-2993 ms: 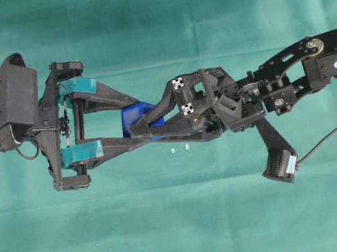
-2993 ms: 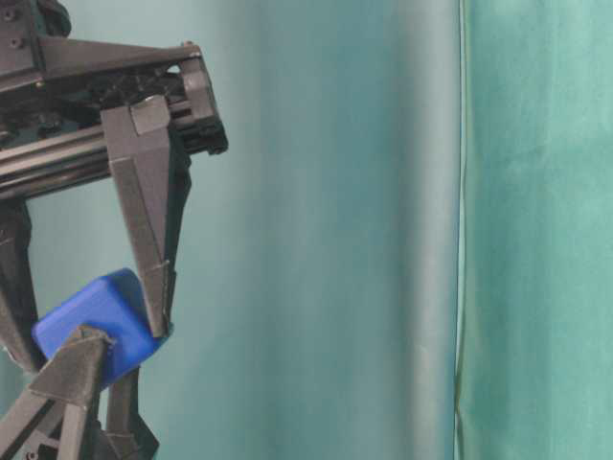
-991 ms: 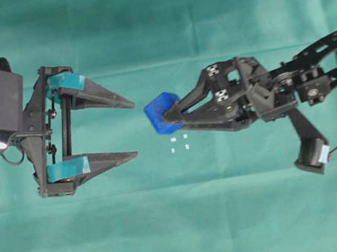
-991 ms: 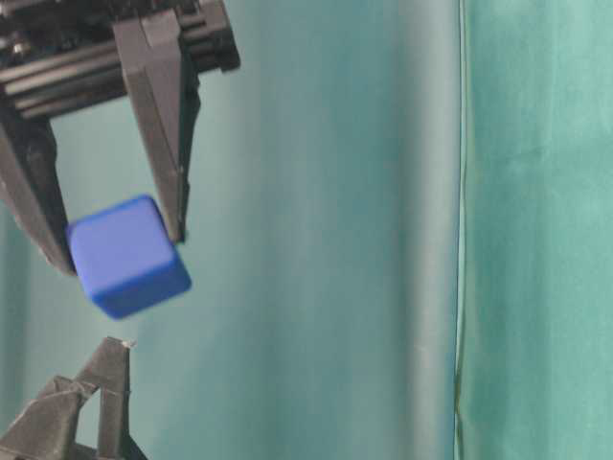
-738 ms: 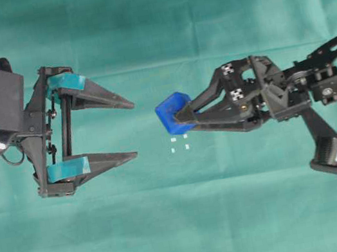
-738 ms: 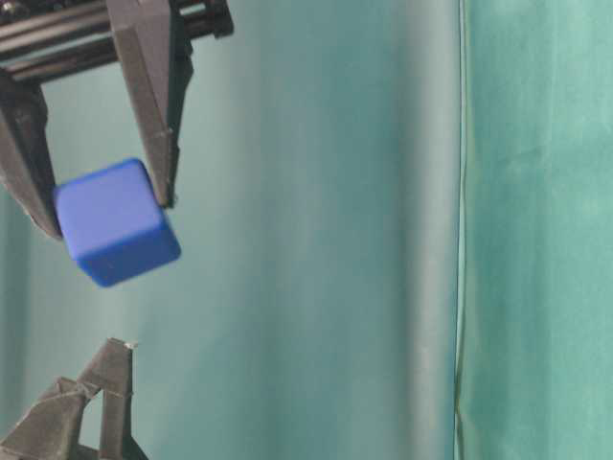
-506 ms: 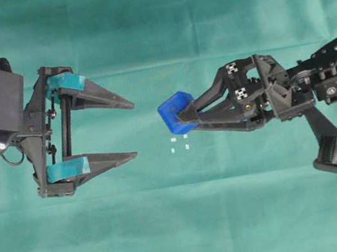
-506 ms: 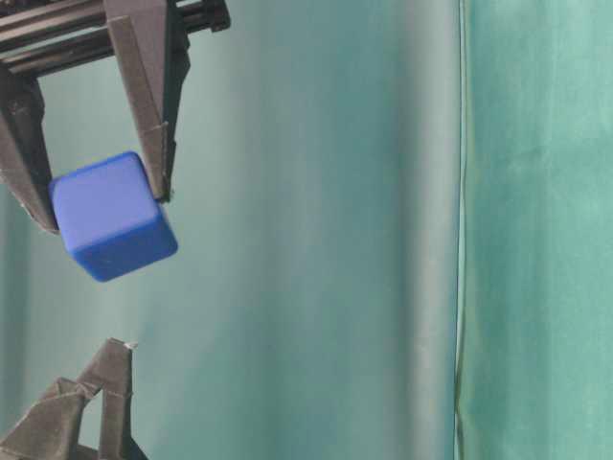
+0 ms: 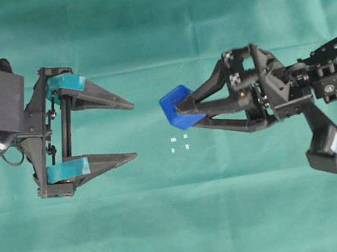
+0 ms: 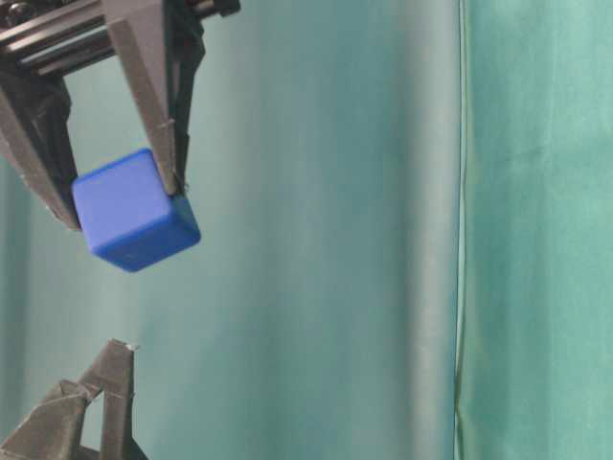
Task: Handover the blue block to the right arm after grasping it with the left arm, then place it in the designated position.
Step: 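Close the right gripper on the cube and open the left gripper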
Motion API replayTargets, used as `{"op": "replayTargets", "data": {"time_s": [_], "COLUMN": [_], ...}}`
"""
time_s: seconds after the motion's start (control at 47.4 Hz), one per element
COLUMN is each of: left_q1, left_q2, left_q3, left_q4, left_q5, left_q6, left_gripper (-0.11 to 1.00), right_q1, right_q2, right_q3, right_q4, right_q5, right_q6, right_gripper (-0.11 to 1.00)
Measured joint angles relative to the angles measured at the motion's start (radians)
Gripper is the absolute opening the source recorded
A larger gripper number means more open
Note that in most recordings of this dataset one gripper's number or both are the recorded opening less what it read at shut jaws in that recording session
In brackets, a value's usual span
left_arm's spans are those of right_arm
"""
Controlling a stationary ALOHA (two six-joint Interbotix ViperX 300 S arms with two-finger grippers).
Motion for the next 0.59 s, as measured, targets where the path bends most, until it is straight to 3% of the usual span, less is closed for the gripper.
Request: {"op": "replayTargets", "data": {"time_s": [0.379, 0.59], "left_q1": [-0.002, -0.002], "left_q2": [-0.002, 0.000], "left_q3": [0.000, 0.000], "left_q4": [0.000, 0.000], "left_q5": [0.005, 0.006], "left_q6": [0.000, 0.000], "left_gripper": [1.00, 1.00], "right_q1": [0.052, 0.069], "right_q2": [-0.008, -0.025], "right_q3": [0.000, 0.000], "right_q4": [0.015, 0.032], "right_q5": [0.005, 0.005], "right_q6": [0.342, 0.604], "right_gripper": [0.62, 0.62]}}
